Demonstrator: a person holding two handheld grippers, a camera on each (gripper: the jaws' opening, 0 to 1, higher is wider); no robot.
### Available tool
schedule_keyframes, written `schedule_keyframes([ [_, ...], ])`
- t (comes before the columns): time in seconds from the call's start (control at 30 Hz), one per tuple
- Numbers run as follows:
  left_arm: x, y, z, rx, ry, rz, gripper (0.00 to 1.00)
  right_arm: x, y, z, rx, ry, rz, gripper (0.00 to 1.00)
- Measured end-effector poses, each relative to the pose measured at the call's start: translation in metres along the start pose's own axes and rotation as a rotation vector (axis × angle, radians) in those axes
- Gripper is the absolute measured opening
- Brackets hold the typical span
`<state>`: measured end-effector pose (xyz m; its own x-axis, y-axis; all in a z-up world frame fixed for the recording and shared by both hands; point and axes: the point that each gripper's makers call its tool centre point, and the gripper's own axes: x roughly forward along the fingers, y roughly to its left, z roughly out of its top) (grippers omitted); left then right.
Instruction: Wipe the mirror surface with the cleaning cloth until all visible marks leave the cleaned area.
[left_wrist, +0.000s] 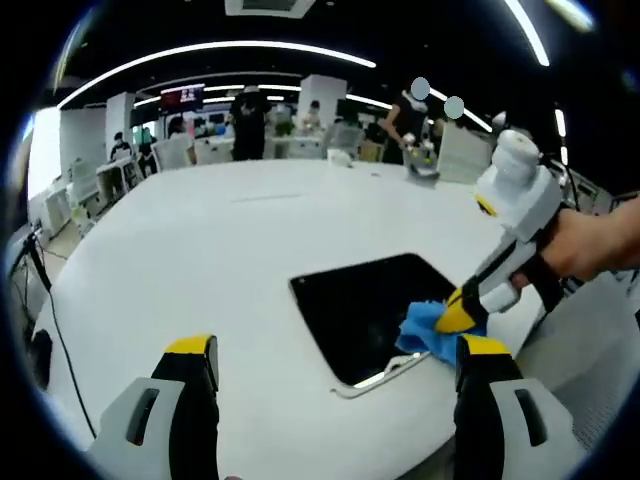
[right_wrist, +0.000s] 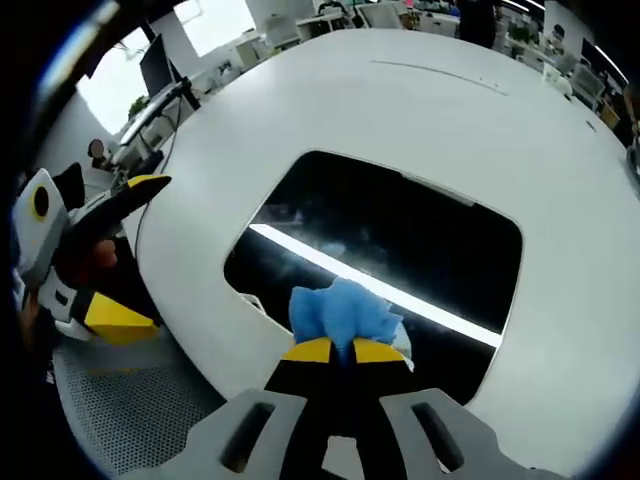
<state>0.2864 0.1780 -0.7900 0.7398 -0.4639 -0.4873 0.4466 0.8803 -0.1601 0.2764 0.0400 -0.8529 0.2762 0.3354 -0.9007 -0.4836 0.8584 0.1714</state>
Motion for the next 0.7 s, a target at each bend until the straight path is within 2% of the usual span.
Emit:
schedule_keyframes([
  [0.13,0.003,-0.014,-0.001,0.049,0.016,-0.029,0.99,0.0,0.0,-0.001,0.007,-0.009,-0.003,0.0],
  [0.17,0.003,-0.016,-0.001,0.082,0.032,-0.034,0.99,0.0,0.0,0.0,0.009,-0.009,-0.003,0.0],
  [0.27,0.004,-0.025,-0.001,0.102,0.034,-0.055,0.99,0.0,0.002,-0.002,0.007,0.001,-0.001,0.0],
  [0.33,0.005,-0.023,-0.006,0.142,0.052,-0.045,0.99,0.0,0.003,-0.002,-0.015,-0.006,-0.008,0.0],
  [0.47,0.004,-0.012,-0.006,0.117,0.047,-0.005,0.99,0.0,0.002,-0.002,-0.006,-0.004,-0.006,0.0],
  [0.7,0.003,-0.013,-0.006,0.124,0.044,-0.009,0.99,0.0,0.002,-0.002,-0.003,-0.007,-0.008,0.0],
])
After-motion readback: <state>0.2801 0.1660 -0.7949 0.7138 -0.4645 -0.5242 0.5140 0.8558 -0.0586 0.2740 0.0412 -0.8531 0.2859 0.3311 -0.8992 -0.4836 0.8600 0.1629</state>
